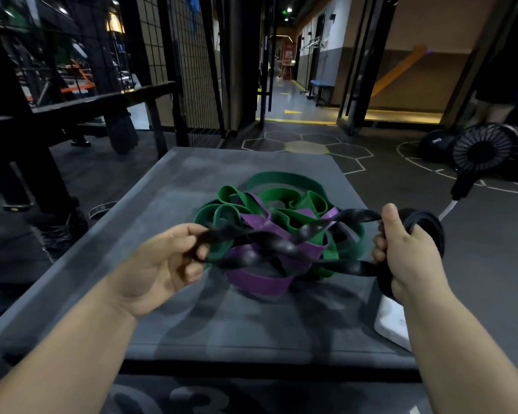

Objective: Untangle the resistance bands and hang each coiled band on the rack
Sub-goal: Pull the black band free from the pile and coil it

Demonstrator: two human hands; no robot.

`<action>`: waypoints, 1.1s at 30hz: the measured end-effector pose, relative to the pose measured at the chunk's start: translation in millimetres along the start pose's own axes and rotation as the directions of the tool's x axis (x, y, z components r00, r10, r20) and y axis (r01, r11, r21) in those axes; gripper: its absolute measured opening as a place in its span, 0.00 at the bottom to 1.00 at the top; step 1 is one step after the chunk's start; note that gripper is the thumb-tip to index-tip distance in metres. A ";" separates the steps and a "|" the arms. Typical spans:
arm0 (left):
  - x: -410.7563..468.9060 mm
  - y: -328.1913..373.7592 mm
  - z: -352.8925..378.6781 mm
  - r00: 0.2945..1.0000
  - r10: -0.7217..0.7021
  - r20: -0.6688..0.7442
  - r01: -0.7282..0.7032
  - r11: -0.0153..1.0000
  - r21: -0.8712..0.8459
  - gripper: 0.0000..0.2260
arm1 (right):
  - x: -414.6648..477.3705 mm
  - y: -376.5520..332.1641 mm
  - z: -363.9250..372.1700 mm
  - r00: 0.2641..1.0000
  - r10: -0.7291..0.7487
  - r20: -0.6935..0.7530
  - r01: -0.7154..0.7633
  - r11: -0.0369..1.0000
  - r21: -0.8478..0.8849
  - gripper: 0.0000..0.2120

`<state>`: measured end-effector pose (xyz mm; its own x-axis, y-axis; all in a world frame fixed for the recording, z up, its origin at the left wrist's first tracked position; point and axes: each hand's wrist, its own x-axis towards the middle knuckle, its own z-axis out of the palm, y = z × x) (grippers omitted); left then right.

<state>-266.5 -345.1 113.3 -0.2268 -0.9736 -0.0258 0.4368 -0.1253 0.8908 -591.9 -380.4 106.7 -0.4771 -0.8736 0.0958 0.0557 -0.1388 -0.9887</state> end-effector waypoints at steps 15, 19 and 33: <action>9.1 -36.2 10.1 0.960 0.224 -0.167 0.159 0.052 0.986 0.17 | -23.9 -10.0 9.7 0.998 -0.066 0.015 0.067 0.996 -0.052 0.17; 12.3 -39.4 7.0 0.893 0.448 -0.049 0.015 0.080 0.997 0.07 | -23.7 -11.2 8.8 0.998 -0.056 0.008 0.056 0.997 -0.050 0.17; 9.9 -28.8 12.9 0.934 0.353 -0.050 -0.135 0.481 0.866 0.12 | -17.4 -6.2 5.3 0.997 -0.067 0.046 0.070 0.996 -0.060 0.18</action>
<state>-292.6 -348.6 93.3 -0.0135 -0.9634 0.2679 -0.5132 0.2366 0.8250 -579.3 -366.9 111.8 -0.4386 -0.8830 0.1675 -0.0306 -0.1716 -0.9847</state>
